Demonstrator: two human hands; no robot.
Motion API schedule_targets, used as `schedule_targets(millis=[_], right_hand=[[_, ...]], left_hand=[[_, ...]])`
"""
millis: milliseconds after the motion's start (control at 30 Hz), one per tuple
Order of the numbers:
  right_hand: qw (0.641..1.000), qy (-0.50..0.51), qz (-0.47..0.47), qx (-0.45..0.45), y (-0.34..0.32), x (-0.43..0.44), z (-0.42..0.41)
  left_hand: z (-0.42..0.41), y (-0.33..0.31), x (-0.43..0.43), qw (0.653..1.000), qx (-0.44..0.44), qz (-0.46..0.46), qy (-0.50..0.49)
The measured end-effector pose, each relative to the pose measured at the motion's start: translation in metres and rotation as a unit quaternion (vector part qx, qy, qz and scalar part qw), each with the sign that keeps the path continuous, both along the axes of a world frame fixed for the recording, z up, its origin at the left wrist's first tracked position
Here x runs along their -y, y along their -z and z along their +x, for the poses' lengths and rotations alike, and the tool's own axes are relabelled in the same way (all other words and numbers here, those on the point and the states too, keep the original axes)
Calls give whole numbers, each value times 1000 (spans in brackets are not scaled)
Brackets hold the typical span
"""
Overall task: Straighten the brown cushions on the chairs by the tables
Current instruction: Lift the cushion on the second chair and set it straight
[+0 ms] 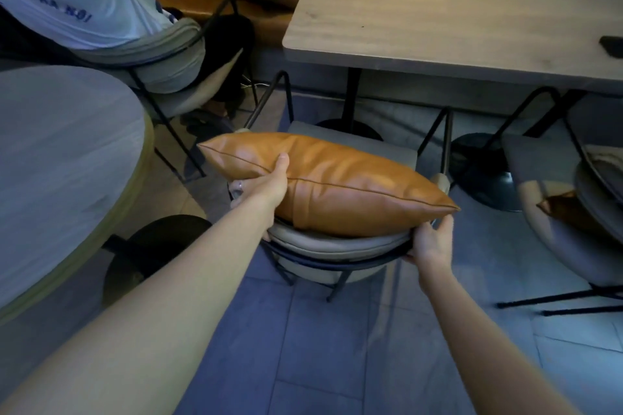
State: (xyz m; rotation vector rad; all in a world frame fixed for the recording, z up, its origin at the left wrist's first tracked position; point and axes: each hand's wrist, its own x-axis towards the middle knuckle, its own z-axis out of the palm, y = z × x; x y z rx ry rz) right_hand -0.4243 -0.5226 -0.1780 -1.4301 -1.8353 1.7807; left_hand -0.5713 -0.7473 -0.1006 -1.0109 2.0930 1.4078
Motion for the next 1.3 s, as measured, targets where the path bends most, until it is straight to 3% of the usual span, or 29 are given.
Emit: schedule_targets(millis=[233,367,500,933,1000,1033,1100,1167,1233,1300], right_hand=[[989,27,-135,-56,-11,116,22],[984,66,-164,17,-21,155,-7],[983,107,-134,66,-25,160,-29],[991,56,-74,99,-27,73,-37],[992,27,-31,119,-36,63,-33],[990,10,37,139,-42,65,-30],[944,-38,279,171,-47,84,-22],[849,-111,498,135,-38,115,-15],[777,-214,583,108,-28,143,-16],[736,-299,590,143,-26,160,-28]], left_hand=[[5,-6,10,999,9,37,21],[1,-15,36,994,30,84,56],[-11,-21,56,985,22,150,78],[-6,-24,4,970,16,226,92],[-7,-24,-5,968,19,232,99],[-8,-23,-7,967,20,233,103],[-11,-22,-7,965,22,238,109],[-13,-20,-2,964,22,241,113],[-14,-21,3,964,22,238,117],[-16,-23,9,966,11,221,131]])
